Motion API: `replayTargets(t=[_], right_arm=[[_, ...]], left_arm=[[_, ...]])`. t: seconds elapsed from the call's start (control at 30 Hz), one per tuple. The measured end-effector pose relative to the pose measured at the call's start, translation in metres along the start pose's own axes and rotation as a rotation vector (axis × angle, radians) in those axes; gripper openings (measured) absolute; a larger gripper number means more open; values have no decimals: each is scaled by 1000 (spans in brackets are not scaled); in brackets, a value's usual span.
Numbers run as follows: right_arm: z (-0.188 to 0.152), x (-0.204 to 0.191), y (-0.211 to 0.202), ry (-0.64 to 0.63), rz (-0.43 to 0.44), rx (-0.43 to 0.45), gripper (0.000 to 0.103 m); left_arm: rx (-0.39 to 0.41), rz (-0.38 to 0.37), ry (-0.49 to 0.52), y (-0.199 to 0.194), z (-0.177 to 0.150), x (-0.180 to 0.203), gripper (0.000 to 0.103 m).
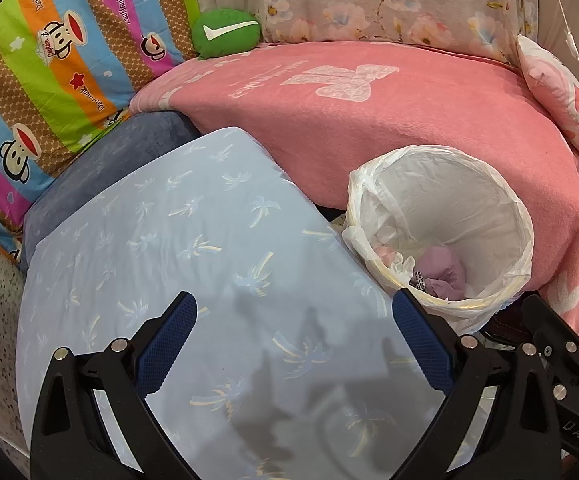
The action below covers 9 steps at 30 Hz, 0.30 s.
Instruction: Organize soft objects
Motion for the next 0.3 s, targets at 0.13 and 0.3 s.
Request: replayTargets(t=[0.13, 0.3], right_arm=[[0, 1, 1, 5, -2, -4, 98], [-2, 1, 3, 12, -6, -5, 98]], left_arm=[[5, 1, -1, 0, 2, 1, 94], [-6, -12, 1, 3, 0, 2, 94]])
Point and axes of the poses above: each gripper's, at about its wrist camera, not at the fingertips, and y roughly the way its jaws point, x to its right, z to its top, the point moved 5 cm from there along y, roughly the way its jaws point, and after that the axes turned 13 degrees about x, right-handed, at the moved point
